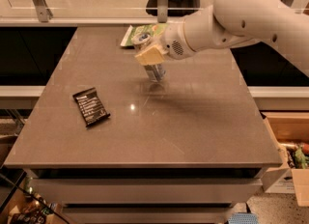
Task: Knock redbull can over
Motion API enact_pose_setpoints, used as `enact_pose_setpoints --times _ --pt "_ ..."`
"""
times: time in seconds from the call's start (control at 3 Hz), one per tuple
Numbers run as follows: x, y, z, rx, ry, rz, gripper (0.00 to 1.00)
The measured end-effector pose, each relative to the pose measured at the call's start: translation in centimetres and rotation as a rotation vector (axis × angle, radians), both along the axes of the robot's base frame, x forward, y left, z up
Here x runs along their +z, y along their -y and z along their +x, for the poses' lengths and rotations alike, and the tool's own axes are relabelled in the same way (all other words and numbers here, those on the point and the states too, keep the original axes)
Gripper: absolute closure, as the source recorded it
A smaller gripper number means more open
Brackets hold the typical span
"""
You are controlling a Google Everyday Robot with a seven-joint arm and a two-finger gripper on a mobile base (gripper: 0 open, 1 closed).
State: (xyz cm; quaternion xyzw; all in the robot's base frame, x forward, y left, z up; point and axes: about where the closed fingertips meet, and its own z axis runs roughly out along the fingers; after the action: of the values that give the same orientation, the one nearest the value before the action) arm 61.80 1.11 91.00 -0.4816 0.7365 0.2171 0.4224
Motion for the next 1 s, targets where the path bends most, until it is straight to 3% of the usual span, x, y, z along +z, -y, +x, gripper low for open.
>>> enact_pose_setpoints --times 1.0 --pt "0.1 3.6 2.3 -0.133 -0.107 -0.362 1.0"
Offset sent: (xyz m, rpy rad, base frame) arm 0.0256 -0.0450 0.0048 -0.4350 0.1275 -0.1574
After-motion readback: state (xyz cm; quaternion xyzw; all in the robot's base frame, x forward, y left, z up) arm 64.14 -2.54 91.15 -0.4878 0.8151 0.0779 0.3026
